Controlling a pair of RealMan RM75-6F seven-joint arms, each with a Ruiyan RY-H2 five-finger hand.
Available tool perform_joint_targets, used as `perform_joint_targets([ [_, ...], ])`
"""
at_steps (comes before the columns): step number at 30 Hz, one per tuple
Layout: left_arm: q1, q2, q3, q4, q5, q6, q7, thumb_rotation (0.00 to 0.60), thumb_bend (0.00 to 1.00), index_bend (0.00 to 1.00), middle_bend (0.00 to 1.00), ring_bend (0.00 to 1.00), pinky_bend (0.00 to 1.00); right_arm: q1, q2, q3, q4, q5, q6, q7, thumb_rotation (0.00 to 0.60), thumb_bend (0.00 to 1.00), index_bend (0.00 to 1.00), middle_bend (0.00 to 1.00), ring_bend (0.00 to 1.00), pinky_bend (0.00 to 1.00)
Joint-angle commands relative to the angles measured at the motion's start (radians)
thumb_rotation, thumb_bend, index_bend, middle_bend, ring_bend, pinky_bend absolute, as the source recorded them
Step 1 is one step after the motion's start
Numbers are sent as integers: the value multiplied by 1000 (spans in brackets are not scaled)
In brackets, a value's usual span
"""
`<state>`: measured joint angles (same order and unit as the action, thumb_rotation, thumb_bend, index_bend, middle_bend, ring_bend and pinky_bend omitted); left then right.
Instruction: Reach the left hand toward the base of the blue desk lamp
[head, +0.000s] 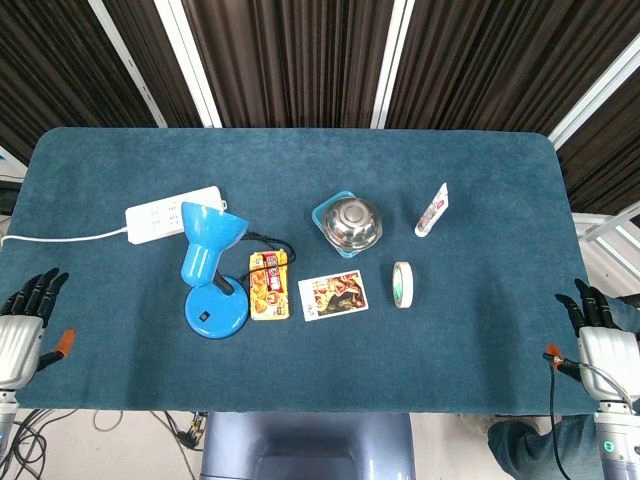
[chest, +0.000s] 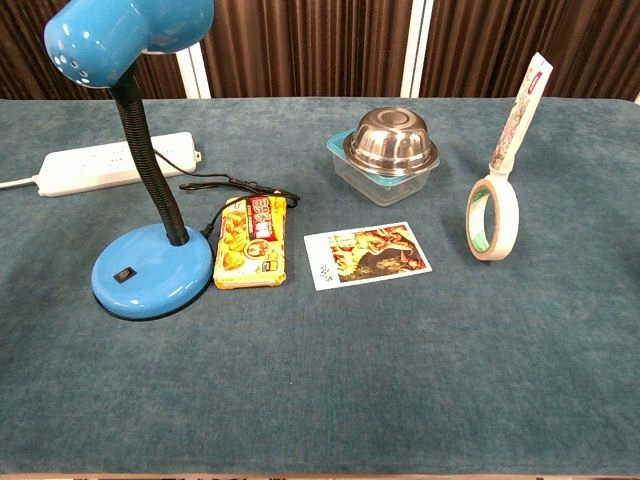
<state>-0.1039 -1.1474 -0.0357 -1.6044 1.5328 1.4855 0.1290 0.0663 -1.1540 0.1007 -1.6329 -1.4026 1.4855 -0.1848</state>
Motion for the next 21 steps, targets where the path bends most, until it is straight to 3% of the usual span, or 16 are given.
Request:
perform_joint_targets([
  [1, -14, -30, 3, 31, 43, 10, -28, 600, 400, 26, 323, 463, 679, 0, 1, 0, -5, 4, -2, -1, 600, 306, 202, 58, 57, 618],
  [3, -37, -50, 17, 61, 78, -18, -53, 600, 461, 39, 481, 609, 758, 0, 2, 0, -6, 5, -3, -4, 600, 306, 202, 58, 57, 641],
  [9, -131, -86, 57, 103, 117, -195, -88, 600, 612, 59, 687, 751, 834, -1, 2, 0, -9, 10, -4, -11, 600, 307, 201, 58, 57, 696],
  [14, -200, -127, 71, 121, 91, -351, -67, 600, 652, 45, 754, 805, 869, -2, 3, 0, -14, 15, -5, -16, 600, 305, 201, 58, 57, 740],
  [21, -234, -171, 75, 110, -7, -484, 7, 600, 653, 19, 758, 809, 872, -3, 4, 3, -17, 23, -6, -18, 600, 306, 202, 58, 57, 788],
])
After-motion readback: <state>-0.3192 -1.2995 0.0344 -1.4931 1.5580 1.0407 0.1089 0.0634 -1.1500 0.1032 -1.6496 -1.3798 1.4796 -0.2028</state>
